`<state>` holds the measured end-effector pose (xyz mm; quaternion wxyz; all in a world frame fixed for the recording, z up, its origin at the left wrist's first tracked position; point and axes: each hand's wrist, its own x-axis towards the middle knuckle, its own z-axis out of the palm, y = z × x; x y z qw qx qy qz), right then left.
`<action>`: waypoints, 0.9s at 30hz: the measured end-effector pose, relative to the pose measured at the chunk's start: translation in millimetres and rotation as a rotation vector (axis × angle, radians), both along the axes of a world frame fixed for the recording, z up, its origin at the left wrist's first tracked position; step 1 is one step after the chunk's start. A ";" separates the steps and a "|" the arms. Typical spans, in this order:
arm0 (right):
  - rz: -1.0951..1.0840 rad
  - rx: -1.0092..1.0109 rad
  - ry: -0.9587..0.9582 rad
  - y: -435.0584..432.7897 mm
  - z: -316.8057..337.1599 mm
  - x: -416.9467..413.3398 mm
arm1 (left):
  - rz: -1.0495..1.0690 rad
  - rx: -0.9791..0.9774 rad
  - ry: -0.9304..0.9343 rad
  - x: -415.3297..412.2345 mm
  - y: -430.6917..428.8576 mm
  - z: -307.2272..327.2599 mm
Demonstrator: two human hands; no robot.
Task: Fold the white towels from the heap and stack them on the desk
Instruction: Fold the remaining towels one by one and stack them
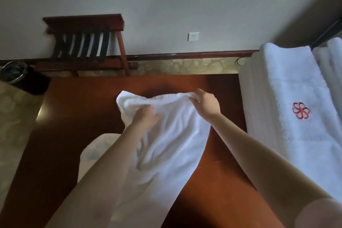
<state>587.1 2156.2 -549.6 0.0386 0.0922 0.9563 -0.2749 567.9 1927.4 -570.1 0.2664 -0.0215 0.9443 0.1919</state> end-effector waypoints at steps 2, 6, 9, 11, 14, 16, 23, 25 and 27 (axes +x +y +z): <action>-0.055 -0.006 -0.003 7.1 7.9 -23.6 | -0.073 -0.002 0.008 -14.3 5.1 -5.9; -0.221 0.018 -0.014 26.4 8.1 -64.0 | -0.167 -0.077 0.017 -44.5 17.9 -17.3; -0.281 0.049 -0.013 32.2 -0.4 -71.1 | -0.174 -0.096 -0.013 -61.8 25.5 -25.3; -0.197 0.191 0.018 27.5 -10.9 -62.6 | -0.187 -0.136 -0.033 -70.2 25.8 -29.1; 0.004 0.237 0.061 11.6 -30.2 -38.0 | -0.202 -0.181 -0.041 -78.4 20.7 -34.6; 0.120 0.247 -0.091 6.5 -45.4 -23.5 | -0.212 -0.208 -0.026 -79.3 17.6 -36.8; 0.151 0.271 -0.373 33.2 -47.7 -34.2 | -0.119 -0.242 -0.025 -79.1 9.0 -32.3; 0.143 0.278 -0.355 31.0 -39.5 -35.6 | -0.107 -0.209 0.006 -74.5 8.1 -25.0; 0.167 0.297 -0.267 22.3 -32.3 -28.3 | -0.120 -0.185 0.050 -64.6 4.7 -15.9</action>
